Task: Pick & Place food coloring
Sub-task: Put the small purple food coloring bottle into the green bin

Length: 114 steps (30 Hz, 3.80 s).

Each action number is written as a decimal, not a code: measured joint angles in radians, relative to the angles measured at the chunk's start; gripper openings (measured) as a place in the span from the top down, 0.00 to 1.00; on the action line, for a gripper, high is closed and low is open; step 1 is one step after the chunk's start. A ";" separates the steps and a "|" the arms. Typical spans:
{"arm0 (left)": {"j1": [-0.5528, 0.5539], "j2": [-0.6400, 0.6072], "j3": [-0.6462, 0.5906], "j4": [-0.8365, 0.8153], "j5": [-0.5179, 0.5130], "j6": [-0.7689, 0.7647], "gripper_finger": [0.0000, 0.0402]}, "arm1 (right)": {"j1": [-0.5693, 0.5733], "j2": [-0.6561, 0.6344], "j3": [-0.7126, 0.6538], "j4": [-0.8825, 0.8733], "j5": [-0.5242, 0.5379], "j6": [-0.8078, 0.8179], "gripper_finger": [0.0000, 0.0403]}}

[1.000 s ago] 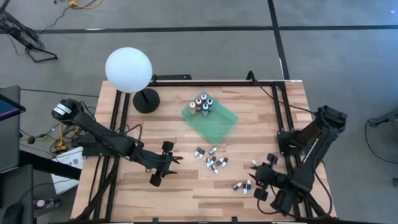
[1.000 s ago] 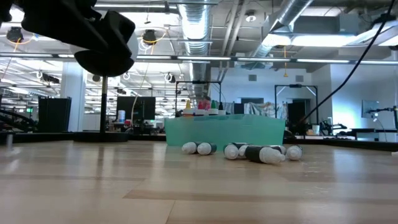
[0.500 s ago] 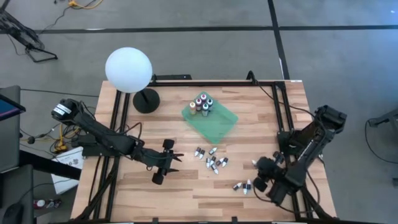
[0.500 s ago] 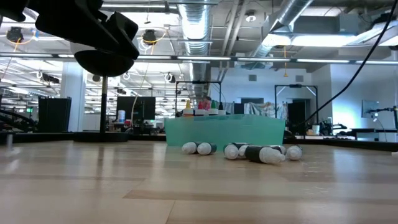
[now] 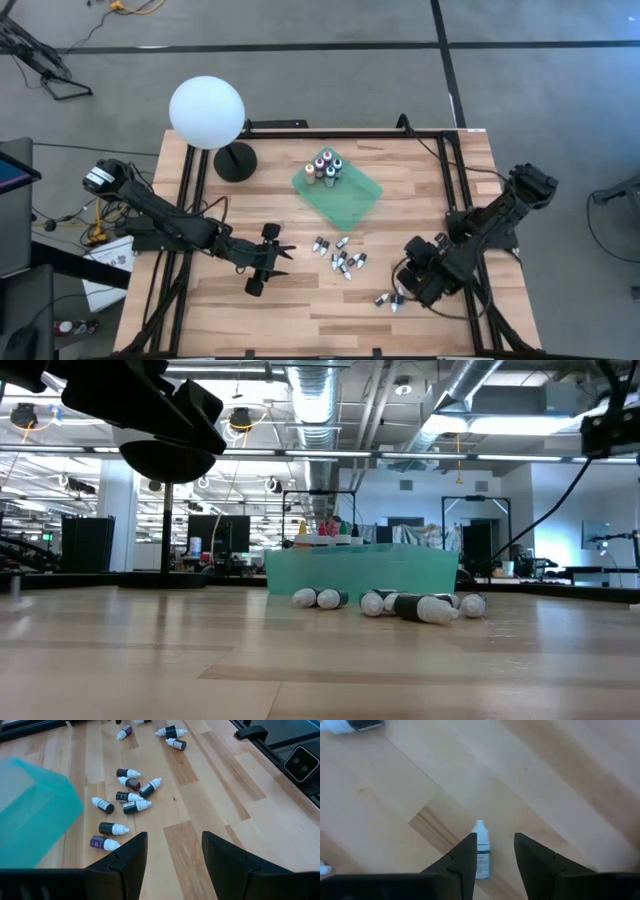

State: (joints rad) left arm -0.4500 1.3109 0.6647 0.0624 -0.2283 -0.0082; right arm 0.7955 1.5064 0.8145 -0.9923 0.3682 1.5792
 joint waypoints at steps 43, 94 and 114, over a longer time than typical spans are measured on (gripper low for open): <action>0.000 0.000 0.000 -0.028 -0.006 -0.011 0.54 | -0.104 -0.033 -0.145 0.278 -0.213 -0.228 0.73; 0.000 0.000 0.000 -0.056 -0.119 -0.012 0.54 | -0.652 -0.034 -0.069 1.001 0.012 -1.189 0.82; 0.016 0.000 0.000 -0.037 -0.155 -0.038 0.54 | -0.782 -0.027 -0.069 0.935 -0.163 -1.201 0.68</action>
State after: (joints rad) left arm -0.4342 1.3106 0.6651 0.0259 -0.3832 -0.0462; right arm 0.0132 1.4792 0.7452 -0.0575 0.2048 0.3780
